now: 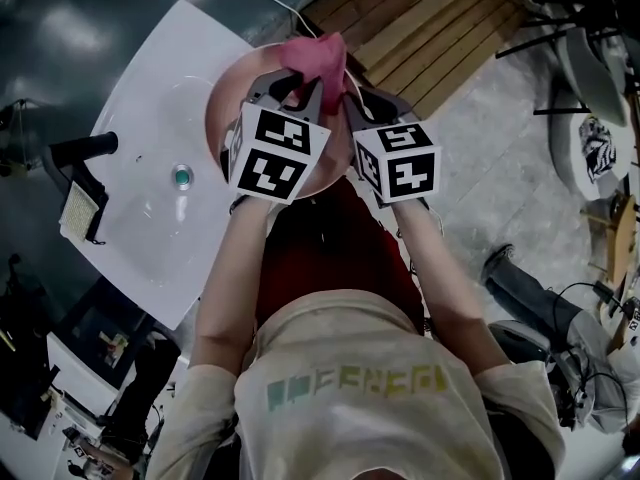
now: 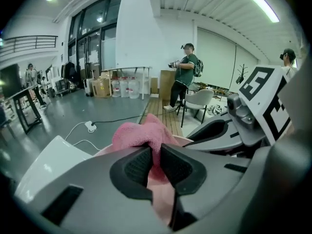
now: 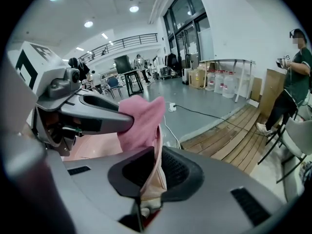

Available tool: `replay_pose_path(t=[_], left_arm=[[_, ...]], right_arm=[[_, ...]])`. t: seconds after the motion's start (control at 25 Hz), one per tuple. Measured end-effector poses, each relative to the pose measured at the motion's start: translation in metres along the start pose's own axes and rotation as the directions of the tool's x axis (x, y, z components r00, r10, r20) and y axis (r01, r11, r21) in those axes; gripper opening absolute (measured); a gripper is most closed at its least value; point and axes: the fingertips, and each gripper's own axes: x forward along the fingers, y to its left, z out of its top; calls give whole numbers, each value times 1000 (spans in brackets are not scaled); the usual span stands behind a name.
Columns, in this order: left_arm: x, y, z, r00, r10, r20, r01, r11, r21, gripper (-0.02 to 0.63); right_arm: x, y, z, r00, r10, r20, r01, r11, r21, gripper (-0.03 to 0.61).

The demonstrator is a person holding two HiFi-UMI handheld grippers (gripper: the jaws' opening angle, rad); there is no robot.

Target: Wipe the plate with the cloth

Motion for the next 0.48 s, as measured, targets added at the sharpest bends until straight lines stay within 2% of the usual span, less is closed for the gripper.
replay_pose_path(t=[0.28, 0.48], left_arm=[[-8, 25, -20, 994, 82, -68, -82, 997, 5, 61], [-22, 44, -32, 981, 165, -98, -165, 986, 11, 60]], right_arm=[[1, 0, 1, 1000, -1, -3, 1, 1000, -8, 72], [0, 1, 1, 1000, 0, -3, 0, 1000, -18, 72]])
